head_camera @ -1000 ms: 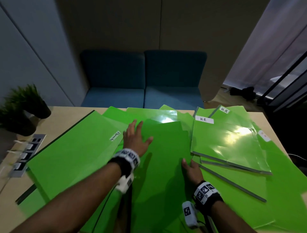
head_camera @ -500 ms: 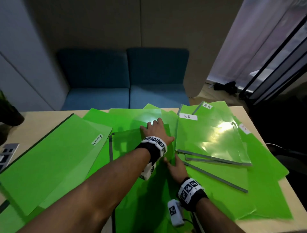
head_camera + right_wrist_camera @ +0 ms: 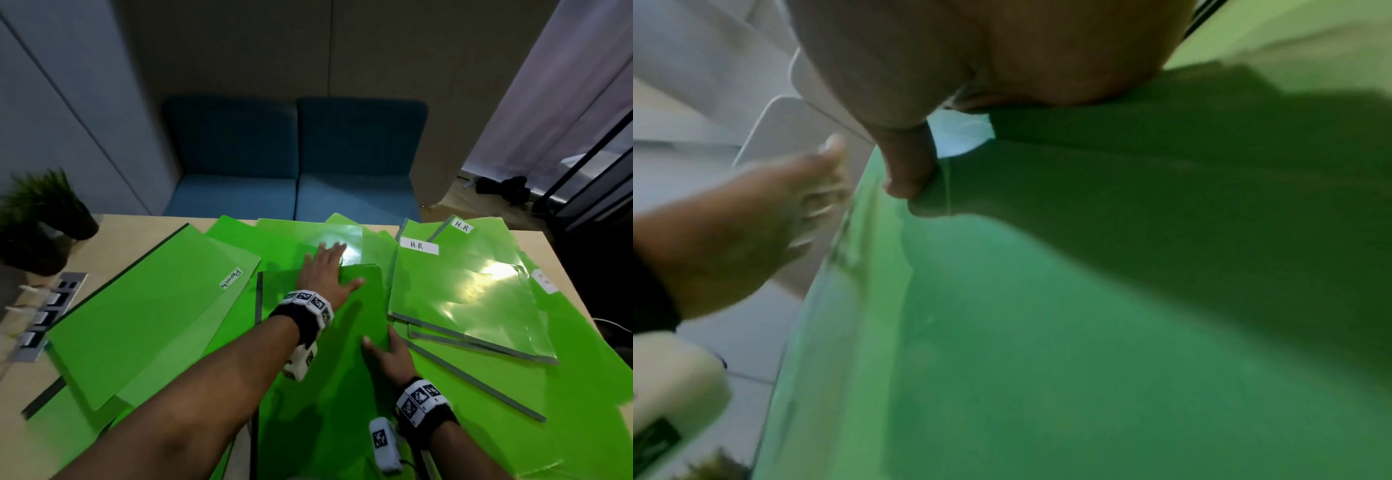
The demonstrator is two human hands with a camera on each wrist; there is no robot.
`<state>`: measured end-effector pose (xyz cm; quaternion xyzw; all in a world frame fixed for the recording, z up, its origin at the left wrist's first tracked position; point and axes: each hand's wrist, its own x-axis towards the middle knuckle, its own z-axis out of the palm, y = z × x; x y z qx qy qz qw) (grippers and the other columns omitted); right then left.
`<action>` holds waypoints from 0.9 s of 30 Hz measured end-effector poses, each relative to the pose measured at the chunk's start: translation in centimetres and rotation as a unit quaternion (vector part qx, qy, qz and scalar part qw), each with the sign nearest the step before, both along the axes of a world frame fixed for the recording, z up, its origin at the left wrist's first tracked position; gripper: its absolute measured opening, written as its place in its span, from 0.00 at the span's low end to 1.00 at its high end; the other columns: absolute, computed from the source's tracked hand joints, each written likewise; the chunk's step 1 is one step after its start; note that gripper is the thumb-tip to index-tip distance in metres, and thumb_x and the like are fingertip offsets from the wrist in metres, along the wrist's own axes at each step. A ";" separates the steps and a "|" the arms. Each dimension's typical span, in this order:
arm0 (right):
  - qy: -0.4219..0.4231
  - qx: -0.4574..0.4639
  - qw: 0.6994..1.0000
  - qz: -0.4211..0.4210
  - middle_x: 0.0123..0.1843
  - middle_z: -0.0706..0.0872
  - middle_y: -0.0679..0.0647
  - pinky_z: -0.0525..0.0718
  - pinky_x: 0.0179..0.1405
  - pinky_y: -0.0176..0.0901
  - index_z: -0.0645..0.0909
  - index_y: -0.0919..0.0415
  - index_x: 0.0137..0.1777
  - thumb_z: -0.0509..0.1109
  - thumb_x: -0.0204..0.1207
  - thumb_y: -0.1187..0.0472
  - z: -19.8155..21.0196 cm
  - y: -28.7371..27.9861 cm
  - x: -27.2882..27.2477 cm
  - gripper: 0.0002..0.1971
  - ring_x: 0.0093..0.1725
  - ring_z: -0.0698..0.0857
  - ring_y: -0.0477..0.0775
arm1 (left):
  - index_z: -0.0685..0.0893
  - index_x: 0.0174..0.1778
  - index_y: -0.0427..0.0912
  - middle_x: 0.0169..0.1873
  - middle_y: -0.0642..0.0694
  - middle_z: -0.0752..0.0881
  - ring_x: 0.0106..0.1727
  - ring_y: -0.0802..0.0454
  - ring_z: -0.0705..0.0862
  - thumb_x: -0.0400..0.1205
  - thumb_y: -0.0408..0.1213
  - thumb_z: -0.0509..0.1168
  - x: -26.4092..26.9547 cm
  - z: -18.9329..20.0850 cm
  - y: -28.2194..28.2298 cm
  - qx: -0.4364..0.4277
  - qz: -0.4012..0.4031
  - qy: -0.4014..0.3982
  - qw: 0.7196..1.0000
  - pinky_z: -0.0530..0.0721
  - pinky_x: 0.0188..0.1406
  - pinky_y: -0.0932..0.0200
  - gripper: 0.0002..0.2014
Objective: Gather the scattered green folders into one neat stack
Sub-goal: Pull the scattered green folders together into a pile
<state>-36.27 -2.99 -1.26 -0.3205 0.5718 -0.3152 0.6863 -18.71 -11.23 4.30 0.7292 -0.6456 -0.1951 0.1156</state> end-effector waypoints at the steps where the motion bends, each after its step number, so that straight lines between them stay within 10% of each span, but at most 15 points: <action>1: -0.006 0.012 1.000 -0.005 0.75 0.74 0.50 0.76 0.68 0.64 0.64 0.47 0.80 0.74 0.74 0.62 0.0 0.1 -0.2 0.36 0.72 0.77 0.64 | 0.53 0.84 0.52 0.85 0.50 0.52 0.86 0.45 0.48 0.80 0.63 0.58 2.0 -0.4 0.6 -0.047 0.060 -0.003 0.997 0.42 0.81 0.44 0.39; 5: -0.045 0.059 0.997 -0.017 0.84 0.60 0.59 0.67 0.75 0.68 0.58 0.42 0.82 0.70 0.78 0.63 -0.9 -0.1 -1.1 0.36 0.79 0.67 0.66 | 0.60 0.81 0.44 0.81 0.41 0.61 0.79 0.36 0.66 0.79 0.62 0.62 9.3 -3.2 5.0 -0.071 0.348 0.180 0.917 0.67 0.77 0.36 0.39; 9: 0.020 0.049 0.998 -0.024 0.85 0.57 0.57 0.64 0.76 0.70 0.59 0.41 0.81 0.72 0.74 0.48 -1.2 -0.7 0.4 0.37 0.81 0.64 0.65 | 0.65 0.79 0.36 0.77 0.35 0.71 0.75 0.36 0.73 0.80 0.69 0.47 9.1 -5.4 9.6 0.125 0.325 0.354 0.868 0.69 0.75 0.44 0.43; 12: 0.084 0.010 0.996 0.021 0.86 0.54 0.56 0.65 0.75 0.73 0.57 0.40 0.81 0.74 0.64 0.32 -1.5 -1.5 1.9 0.47 0.82 0.61 0.66 | 0.62 0.78 0.35 0.67 0.33 0.80 0.63 0.34 0.81 0.87 0.55 0.51 7.4 -5.8 10.4 0.101 0.360 0.295 0.880 0.78 0.61 0.47 0.30; 15: 0.088 0.018 0.996 0.023 0.86 0.55 0.57 0.66 0.75 0.68 0.53 0.49 0.84 0.68 0.79 0.46 -0.5 -2.5 3.5 0.38 0.81 0.63 0.67 | 0.67 0.75 0.37 0.47 0.41 0.81 0.49 0.41 0.83 0.87 0.55 0.48 9.3 -5.0 11.0 0.065 0.358 0.328 0.872 0.78 0.49 0.52 0.28; 20: 0.176 -0.003 0.984 -0.035 0.84 0.62 0.61 0.72 0.72 0.64 0.55 0.57 0.84 0.70 0.74 0.42 0.8 -4.8 0.6 0.43 0.77 0.70 0.67 | 0.70 0.77 0.45 0.77 0.42 0.71 0.77 0.37 0.70 0.85 0.47 0.61 18.5 -5.1 12.2 -0.023 0.351 0.238 0.905 0.69 0.76 0.39 0.25; 23: 0.225 -0.001 0.973 -0.053 0.83 0.65 0.60 0.78 0.58 0.63 0.57 0.53 0.83 0.68 0.71 0.32 0.4 -5.6 0.1 0.45 0.70 0.76 0.68 | 0.64 0.81 0.44 0.84 0.41 0.57 0.83 0.39 0.58 0.82 0.47 0.65 24.6 -7.8 16.8 0.123 0.350 0.041 0.928 0.61 0.81 0.44 0.32; 27: 0.278 0.009 0.958 -0.063 0.81 0.68 0.65 0.81 0.50 0.61 0.57 0.53 0.84 0.66 0.79 0.40 0.2 -7.0 0.7 0.38 0.65 0.79 0.76 | 0.55 0.85 0.48 0.86 0.46 0.47 0.85 0.42 0.52 0.81 0.52 0.64 23.4 -10.1 20.5 0.207 0.272 0.005 0.940 0.60 0.82 0.47 0.38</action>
